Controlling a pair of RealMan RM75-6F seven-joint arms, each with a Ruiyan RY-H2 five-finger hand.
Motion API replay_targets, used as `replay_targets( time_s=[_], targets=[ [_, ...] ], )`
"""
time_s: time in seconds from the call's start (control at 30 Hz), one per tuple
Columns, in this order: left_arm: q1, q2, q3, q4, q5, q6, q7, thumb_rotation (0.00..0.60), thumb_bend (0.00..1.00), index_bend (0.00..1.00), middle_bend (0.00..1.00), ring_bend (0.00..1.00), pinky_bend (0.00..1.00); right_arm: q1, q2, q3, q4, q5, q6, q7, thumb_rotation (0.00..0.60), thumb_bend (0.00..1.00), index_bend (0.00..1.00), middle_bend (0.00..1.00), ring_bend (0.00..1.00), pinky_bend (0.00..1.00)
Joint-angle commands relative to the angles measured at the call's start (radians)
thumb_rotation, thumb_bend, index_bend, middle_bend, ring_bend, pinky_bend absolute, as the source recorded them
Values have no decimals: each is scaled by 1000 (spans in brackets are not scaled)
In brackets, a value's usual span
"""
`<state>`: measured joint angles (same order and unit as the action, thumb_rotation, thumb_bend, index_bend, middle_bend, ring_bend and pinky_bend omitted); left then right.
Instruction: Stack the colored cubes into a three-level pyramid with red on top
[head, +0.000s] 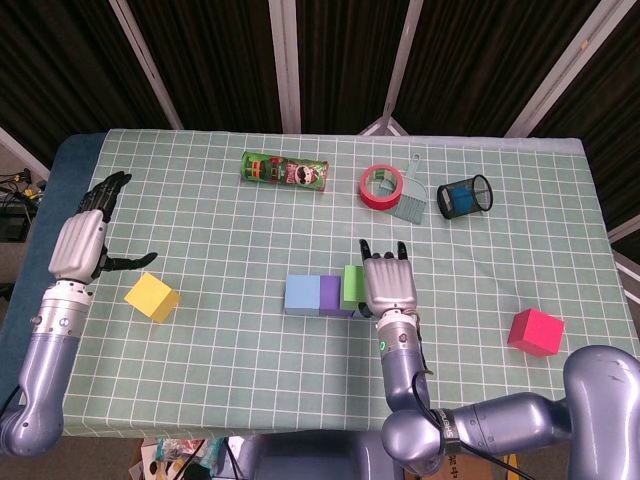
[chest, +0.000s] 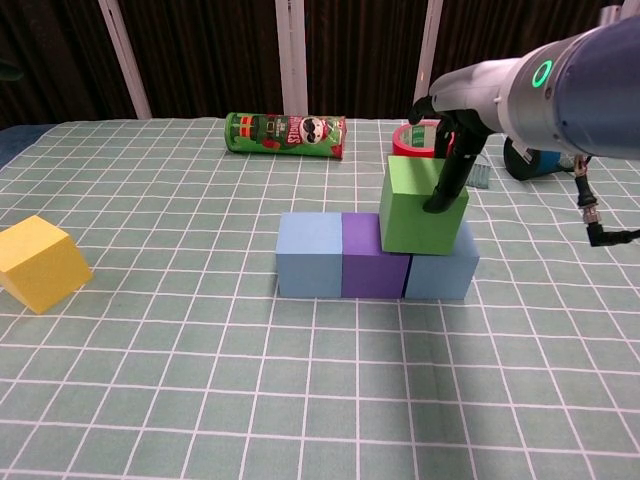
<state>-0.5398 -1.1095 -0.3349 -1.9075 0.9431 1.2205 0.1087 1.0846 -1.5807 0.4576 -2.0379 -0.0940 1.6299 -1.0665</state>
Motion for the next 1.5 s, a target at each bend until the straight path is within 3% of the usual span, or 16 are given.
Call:
replay_targets(
  time_s=[0.03,1.5],
  targets=[
    [0,0,0,1,-1,-1,1,600,102,0,18,0,0,0,0,-2,1,-2,-1,0,600,270,0,429,256,0],
    [-2,2,3,-4,-11,-1,9,600,102,0,21,0,0,-5,-13,-10,9,-16,3,-5,600,270,0,442,256,0]
  ],
)
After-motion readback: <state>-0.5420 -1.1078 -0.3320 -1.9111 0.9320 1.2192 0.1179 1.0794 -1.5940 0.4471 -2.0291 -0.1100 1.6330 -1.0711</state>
